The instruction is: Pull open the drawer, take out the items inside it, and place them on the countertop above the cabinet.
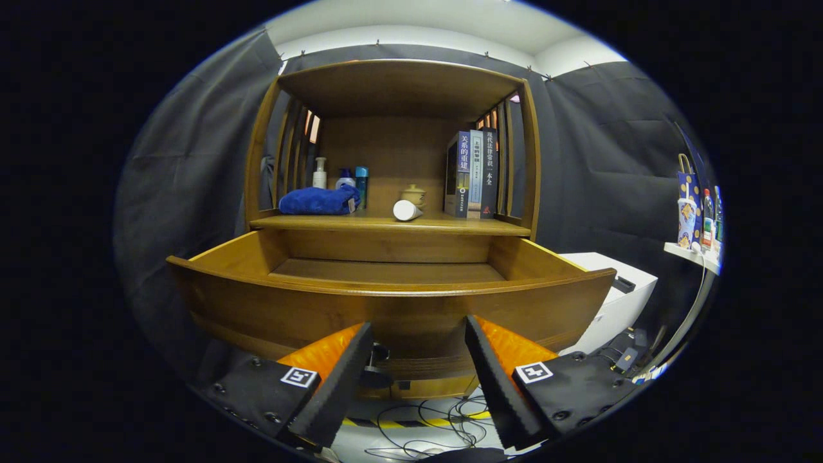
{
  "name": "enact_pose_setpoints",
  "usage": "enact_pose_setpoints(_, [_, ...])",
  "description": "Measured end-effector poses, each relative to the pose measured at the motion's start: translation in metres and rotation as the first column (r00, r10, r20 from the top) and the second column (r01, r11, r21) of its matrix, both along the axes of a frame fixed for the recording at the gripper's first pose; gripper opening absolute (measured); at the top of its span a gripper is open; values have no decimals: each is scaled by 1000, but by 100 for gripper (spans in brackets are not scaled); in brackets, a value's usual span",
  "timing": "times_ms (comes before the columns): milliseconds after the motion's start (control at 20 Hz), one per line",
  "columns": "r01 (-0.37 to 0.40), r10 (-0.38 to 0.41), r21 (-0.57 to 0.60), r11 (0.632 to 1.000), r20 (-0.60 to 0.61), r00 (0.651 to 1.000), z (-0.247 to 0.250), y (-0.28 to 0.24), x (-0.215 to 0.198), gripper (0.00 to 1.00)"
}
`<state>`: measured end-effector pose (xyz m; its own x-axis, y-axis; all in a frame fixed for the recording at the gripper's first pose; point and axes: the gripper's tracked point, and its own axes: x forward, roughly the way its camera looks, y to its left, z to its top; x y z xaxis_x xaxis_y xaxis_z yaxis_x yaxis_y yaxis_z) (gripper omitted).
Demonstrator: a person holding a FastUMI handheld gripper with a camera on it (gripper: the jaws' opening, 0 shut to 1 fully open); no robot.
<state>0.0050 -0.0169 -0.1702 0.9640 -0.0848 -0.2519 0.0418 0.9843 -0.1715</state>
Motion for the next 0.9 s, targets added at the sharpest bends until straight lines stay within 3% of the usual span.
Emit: enact_pose_setpoints(900, [0, -1, -15, 1000, -5, 1000, 2, 4, 97, 96])
